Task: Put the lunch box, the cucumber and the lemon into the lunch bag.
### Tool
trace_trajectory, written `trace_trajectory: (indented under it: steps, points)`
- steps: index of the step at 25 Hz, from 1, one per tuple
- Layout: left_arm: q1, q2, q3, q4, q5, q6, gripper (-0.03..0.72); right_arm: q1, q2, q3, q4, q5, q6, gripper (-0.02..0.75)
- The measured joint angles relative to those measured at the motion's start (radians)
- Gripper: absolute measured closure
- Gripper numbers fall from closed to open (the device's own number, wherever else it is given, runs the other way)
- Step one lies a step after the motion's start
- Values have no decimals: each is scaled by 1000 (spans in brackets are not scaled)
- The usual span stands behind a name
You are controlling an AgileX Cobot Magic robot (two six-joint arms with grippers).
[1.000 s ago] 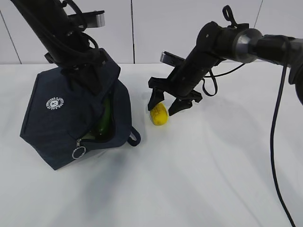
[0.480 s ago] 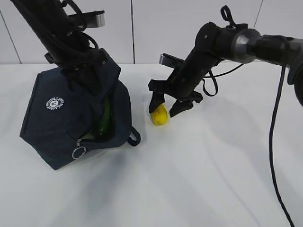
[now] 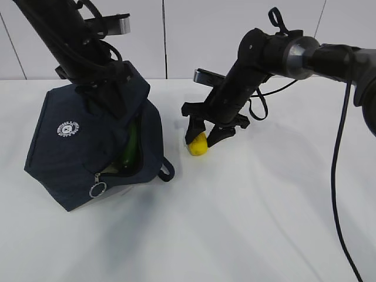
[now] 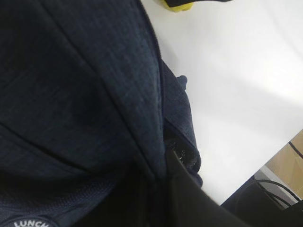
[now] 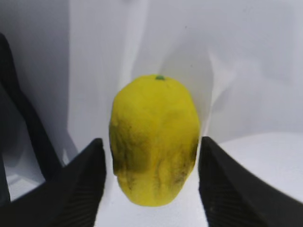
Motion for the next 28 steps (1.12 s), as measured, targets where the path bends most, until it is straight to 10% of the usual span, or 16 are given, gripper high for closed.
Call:
trace_trajectory:
  steps: [18, 28]
  points:
    - [0, 0, 0, -1, 2, 0, 671, 0, 6, -253, -25, 135, -49, 405]
    - [0, -4, 0, 3, -35, -14, 671, -4, 4, -336, 241, 141, -184, 408]
